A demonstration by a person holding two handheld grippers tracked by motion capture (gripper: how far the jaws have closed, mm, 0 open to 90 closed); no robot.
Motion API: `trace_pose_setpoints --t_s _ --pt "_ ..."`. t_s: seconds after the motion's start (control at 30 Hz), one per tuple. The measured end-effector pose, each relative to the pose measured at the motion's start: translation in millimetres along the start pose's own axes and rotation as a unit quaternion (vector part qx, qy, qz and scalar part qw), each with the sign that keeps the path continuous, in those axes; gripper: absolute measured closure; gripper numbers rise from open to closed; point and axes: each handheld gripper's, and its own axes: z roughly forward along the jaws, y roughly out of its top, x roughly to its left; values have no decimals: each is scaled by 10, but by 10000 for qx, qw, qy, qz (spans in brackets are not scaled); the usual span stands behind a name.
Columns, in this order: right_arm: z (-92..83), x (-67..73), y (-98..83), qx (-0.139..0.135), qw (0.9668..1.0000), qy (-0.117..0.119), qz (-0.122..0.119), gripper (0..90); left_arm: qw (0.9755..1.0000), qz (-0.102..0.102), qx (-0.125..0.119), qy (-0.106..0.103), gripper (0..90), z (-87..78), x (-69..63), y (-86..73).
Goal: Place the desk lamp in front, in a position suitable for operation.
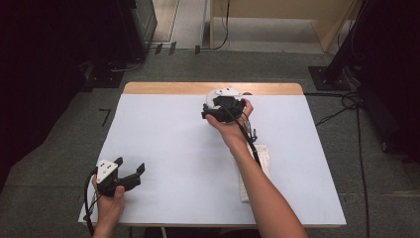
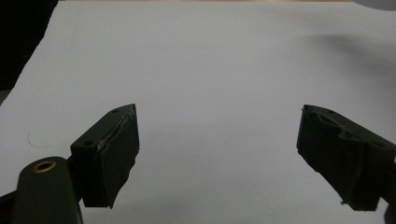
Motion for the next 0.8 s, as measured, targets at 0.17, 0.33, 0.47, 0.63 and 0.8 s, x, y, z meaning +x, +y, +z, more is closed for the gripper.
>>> trace_pose_setpoints --t_s 0.17,0.33,0.47,0.63,0.8 --pt "-177 196 -55 -46 9998 199 -71 83 10000 15 1 5 138 0 -3 -1" --pt "-295 445 -253 35 9987 413 -281 83 10000 17 3 11 138 0 -4 0" --pt "-355 669 -398 92 9970 657 -387 83 10000 12 11 16 138 2 -4 1" --pt "-359 963 -605 176 9947 847 -555 82 10000 -12 3 15 138 1 -4 0" --pt "-312 1064 -757 265 9939 872 -625 82 10000 -26 6 22 139 3 -2 1"
